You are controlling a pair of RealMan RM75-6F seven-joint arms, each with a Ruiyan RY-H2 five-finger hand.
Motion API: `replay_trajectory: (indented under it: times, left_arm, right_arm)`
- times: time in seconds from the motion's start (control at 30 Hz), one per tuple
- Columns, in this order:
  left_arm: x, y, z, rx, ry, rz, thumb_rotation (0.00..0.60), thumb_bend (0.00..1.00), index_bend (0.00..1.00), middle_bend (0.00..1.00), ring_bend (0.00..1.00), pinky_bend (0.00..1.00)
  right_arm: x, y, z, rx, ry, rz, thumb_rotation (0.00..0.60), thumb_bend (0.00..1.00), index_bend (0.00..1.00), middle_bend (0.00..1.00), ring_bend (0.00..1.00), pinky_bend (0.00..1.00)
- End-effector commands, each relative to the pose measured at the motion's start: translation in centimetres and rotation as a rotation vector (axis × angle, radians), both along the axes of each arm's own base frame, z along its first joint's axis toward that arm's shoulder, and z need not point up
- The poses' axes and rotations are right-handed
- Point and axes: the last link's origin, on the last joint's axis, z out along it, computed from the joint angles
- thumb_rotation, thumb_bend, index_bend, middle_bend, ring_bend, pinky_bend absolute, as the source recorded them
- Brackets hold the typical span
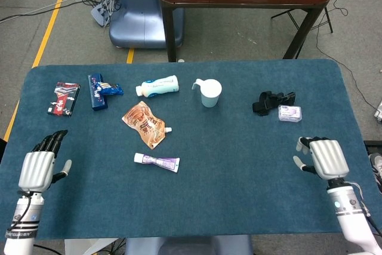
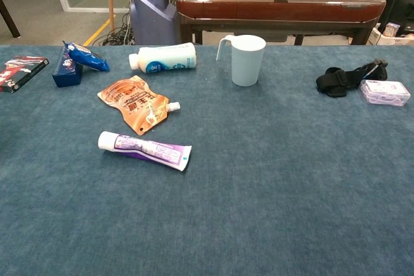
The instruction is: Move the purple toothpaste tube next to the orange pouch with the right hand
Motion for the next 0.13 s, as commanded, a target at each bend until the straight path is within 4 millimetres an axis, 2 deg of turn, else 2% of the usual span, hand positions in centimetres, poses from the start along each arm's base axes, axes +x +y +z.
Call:
replay_trajectory:
  times: [0.03, 0.13]
  left_arm:
    - [0.0, -1.9, -0.1, 0.017, 0.024, 0.032, 0.6, 0.33, 0.09, 0.14, 0.16, 0.3]
    - [0.2, -2.8, -0.3, 0.022, 0.038, 0.037, 0.6, 0.33, 0.09, 0.14, 0.16, 0.3]
  right_arm:
    - [-0.7, 2.1, 0.2, -0.029, 0.007, -0.042, 0.6, 0.34, 0.54, 0.61, 0.53, 0.52]
    - [-1.2, 3.1, 0.5, -0.047, 0.013, -0.072, 0.6, 0.34, 0.55, 0.61, 0.54, 0.52]
